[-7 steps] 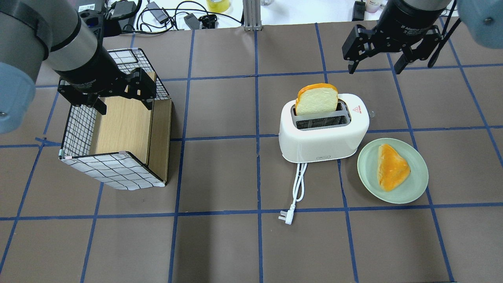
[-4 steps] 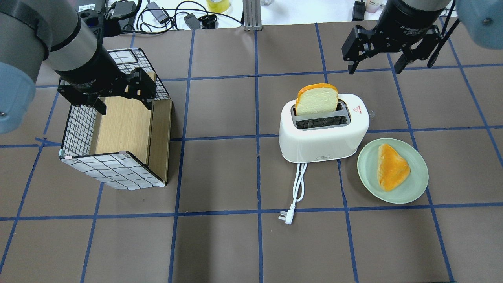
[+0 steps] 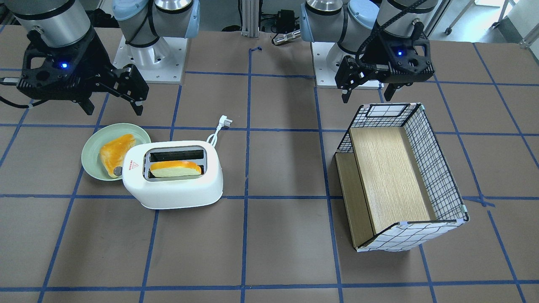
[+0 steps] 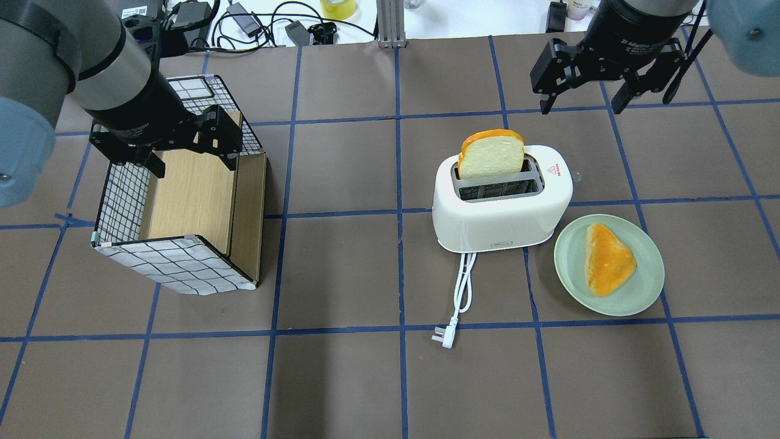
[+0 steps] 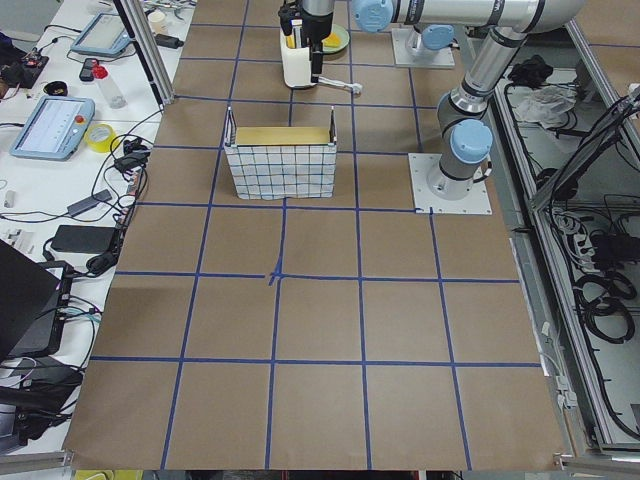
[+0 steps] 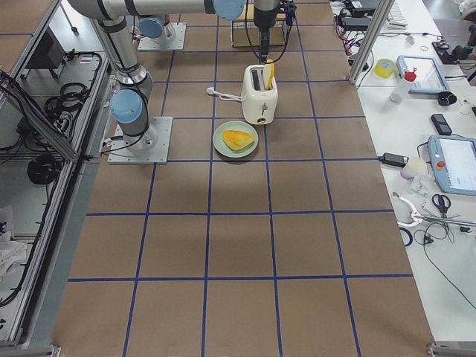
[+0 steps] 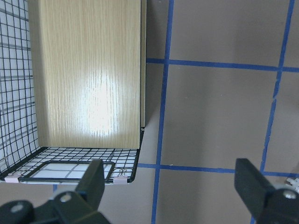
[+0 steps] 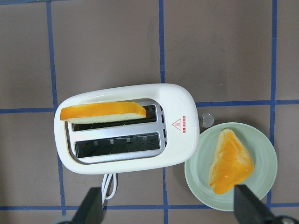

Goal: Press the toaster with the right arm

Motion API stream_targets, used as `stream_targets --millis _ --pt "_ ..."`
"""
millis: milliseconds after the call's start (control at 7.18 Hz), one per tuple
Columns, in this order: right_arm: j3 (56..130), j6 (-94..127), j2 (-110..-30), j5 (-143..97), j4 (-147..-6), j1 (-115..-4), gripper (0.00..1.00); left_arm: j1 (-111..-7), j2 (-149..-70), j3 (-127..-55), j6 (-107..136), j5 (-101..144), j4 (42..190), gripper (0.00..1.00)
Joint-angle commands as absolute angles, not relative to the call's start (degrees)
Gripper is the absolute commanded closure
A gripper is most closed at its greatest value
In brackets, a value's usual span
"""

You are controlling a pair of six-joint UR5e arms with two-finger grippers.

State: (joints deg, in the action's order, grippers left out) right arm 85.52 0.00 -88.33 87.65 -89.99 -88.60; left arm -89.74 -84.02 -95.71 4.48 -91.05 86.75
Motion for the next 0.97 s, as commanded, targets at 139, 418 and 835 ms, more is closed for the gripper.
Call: stream_targets --millis 139,418,835 --pt "85.52 -0.61 -88.24 87.54 -91.05 -88.33 0.12 -89.74 -84.02 -95.71 4.48 -91.05 86.75 0.0" --pt "85.61 -5.78 -88.15 90.86 -93.86 -87.98 0.64 -89.74 -84.02 -95.71 4.48 -91.05 86.75 0.0" --pt "85.87 -7.98 -88.15 89.83 -92.99 -83.7 1.0 -89.74 -84.02 -95.71 4.48 -91.05 86.75 0.0"
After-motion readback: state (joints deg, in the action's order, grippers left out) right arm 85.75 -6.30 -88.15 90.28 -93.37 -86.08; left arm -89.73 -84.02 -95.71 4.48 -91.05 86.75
